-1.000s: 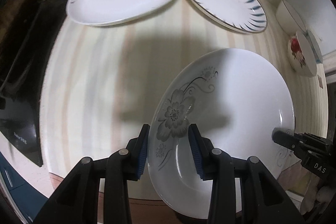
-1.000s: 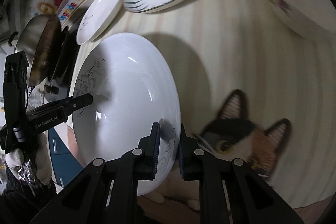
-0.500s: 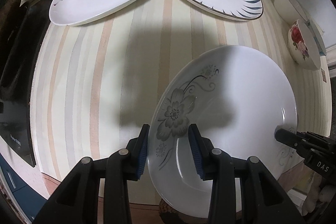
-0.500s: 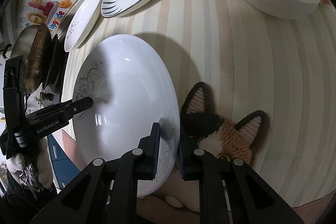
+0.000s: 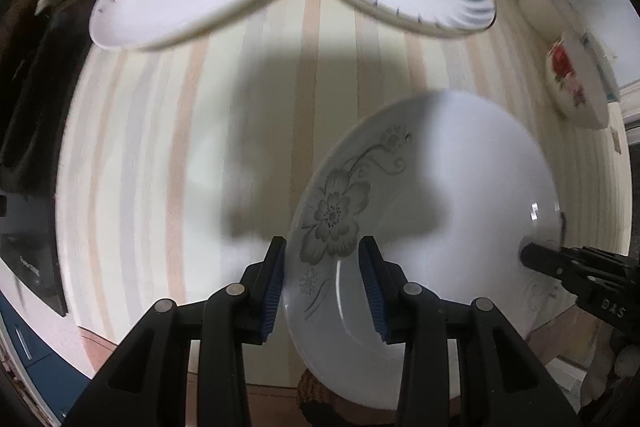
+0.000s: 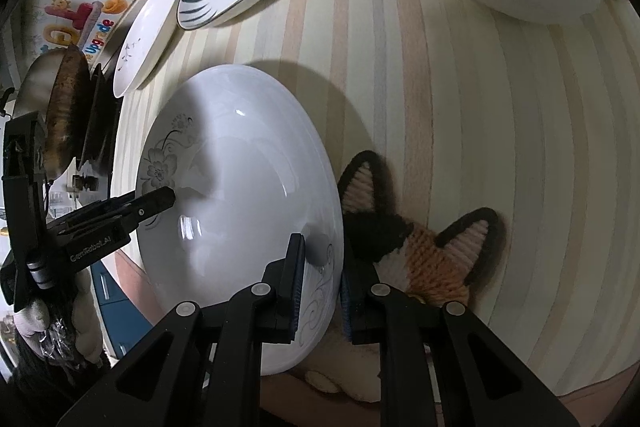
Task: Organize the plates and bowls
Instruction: 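Carry the grey-flower plate toward the counter edge, lower it, open both grippers, then grasp the rim of the pink-flower oval plate with both grippers, then carry the pink-flower plate onto the grey-flower plate and open both grippers, then grasp the rim of the blue-striped plate with both grippers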
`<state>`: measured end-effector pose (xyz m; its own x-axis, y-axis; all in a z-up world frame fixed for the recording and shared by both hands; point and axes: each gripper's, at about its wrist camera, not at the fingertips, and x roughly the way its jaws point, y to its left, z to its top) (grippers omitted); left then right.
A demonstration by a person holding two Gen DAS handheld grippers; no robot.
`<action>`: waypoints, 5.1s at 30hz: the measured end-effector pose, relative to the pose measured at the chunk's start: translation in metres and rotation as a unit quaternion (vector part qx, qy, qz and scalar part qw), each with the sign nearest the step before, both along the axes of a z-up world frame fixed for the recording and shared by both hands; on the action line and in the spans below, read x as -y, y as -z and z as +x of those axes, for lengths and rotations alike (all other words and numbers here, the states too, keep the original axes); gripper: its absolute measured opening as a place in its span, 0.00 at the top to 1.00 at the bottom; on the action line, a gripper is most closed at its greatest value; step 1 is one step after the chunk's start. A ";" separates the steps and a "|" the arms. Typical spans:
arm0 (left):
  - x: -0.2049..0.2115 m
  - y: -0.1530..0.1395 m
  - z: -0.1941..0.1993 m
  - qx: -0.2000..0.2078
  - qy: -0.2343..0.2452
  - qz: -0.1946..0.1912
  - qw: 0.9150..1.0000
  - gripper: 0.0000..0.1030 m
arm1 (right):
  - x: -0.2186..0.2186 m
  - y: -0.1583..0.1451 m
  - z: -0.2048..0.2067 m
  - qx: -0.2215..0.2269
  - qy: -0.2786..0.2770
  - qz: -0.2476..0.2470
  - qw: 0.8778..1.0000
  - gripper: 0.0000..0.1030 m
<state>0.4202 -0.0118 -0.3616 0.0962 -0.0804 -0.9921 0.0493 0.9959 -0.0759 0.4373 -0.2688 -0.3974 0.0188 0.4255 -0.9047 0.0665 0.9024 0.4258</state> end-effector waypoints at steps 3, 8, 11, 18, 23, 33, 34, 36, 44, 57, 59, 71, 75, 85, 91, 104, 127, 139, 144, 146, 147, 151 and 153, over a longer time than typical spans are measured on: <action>-0.011 -0.022 0.005 0.027 -0.015 0.011 0.999 0.66 | 0.007 -0.014 0.005 0.009 0.006 -0.004 1.000 0.80; -0.049 -0.059 0.030 0.072 -0.069 -0.002 0.995 0.66 | 0.009 -0.061 0.033 0.063 0.003 -0.025 0.998 0.72; -0.076 -0.064 0.052 0.081 -0.111 -0.010 0.990 0.64 | -0.010 -0.088 0.062 0.101 -0.011 -0.012 0.995 0.58; -0.131 -0.033 0.087 0.053 -0.221 -0.051 0.973 0.64 | -0.097 -0.113 0.175 0.168 -0.080 0.014 0.982 0.55; -0.149 -0.012 0.101 0.040 -0.268 -0.055 0.961 0.64 | -0.162 -0.088 0.256 0.177 -0.133 -0.007 0.975 0.55; -0.162 0.015 0.127 0.028 -0.293 -0.048 0.955 0.65 | -0.232 -0.021 0.334 0.145 -0.194 -0.055 0.969 0.56; -0.160 0.016 0.128 0.029 -0.288 -0.043 0.956 0.65 | -0.235 -0.016 0.337 0.143 -0.198 -0.056 0.968 0.58; -0.156 0.017 0.131 0.031 -0.283 -0.041 0.958 0.65 | -0.241 -0.008 0.340 0.138 -0.203 -0.058 0.968 0.65; -0.150 0.017 0.138 0.048 -0.279 -0.024 0.959 0.75 | -0.244 0.001 0.338 0.142 -0.205 -0.036 0.968 0.79; -0.135 -0.035 0.116 0.085 -0.251 -0.032 0.964 0.76 | -0.209 -0.030 0.317 0.155 -0.180 -0.022 0.971 0.83; -0.134 -0.047 0.115 0.087 -0.245 -0.039 0.965 0.76 | -0.200 -0.040 0.311 0.158 -0.172 -0.016 0.972 0.83; -0.102 -0.091 0.082 0.103 -0.171 -0.075 0.977 0.75 | -0.125 -0.115 0.224 0.195 -0.103 -0.002 0.975 0.83; -0.084 -0.103 0.062 0.106 -0.135 -0.078 0.982 0.76 | -0.094 -0.125 0.179 0.191 -0.071 -0.003 0.979 0.83; -0.047 -0.104 0.027 0.100 -0.062 -0.077 0.990 0.76 | -0.035 -0.115 0.076 0.170 -0.010 -0.007 0.985 0.83; -0.024 -0.081 0.013 0.081 -0.023 -0.064 0.994 0.75 | -0.007 -0.097 0.032 0.149 0.025 -0.010 0.989 0.83; 0.003 -0.027 -0.004 0.031 0.016 -0.027 0.999 0.75 | 0.012 -0.044 -0.008 0.090 0.044 -0.017 0.995 0.83; 0.011 -0.010 -0.011 0.003 0.019 0.024 1.000 0.75 | -0.004 -0.018 0.005 0.017 0.016 -0.015 1.000 0.78; -0.001 -0.022 0.003 -0.003 0.006 0.021 1.000 0.75 | -0.003 -0.029 0.024 -0.024 -0.011 -0.035 0.999 0.75; -0.013 -0.058 0.036 0.031 -0.022 0.007 0.999 0.75 | 0.005 -0.060 0.052 0.006 -0.008 -0.025 1.000 0.75; -0.017 -0.067 0.064 0.036 -0.037 -0.012 0.999 0.72 | 0.009 -0.077 0.076 0.030 0.001 -0.013 0.999 0.75; -0.018 -0.068 0.080 0.034 -0.044 -0.023 0.998 0.72 | 0.010 -0.083 0.092 0.042 0.004 -0.007 0.999 0.74; -0.017 -0.057 0.142 0.018 -0.065 -0.054 0.996 0.72 | 0.012 -0.084 0.161 0.072 0.011 -0.013 0.997 0.70; -0.013 -0.046 0.172 0.008 -0.066 -0.064 0.996 0.72 | 0.012 -0.073 0.197 0.068 0.019 -0.007 0.997 0.70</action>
<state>0.5920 0.0015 -0.3153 0.1299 -0.1925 -0.9727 -0.0801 0.9757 -0.2038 0.6339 -0.2806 -0.3242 0.1579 0.4100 -0.8983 0.0434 0.9060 0.4211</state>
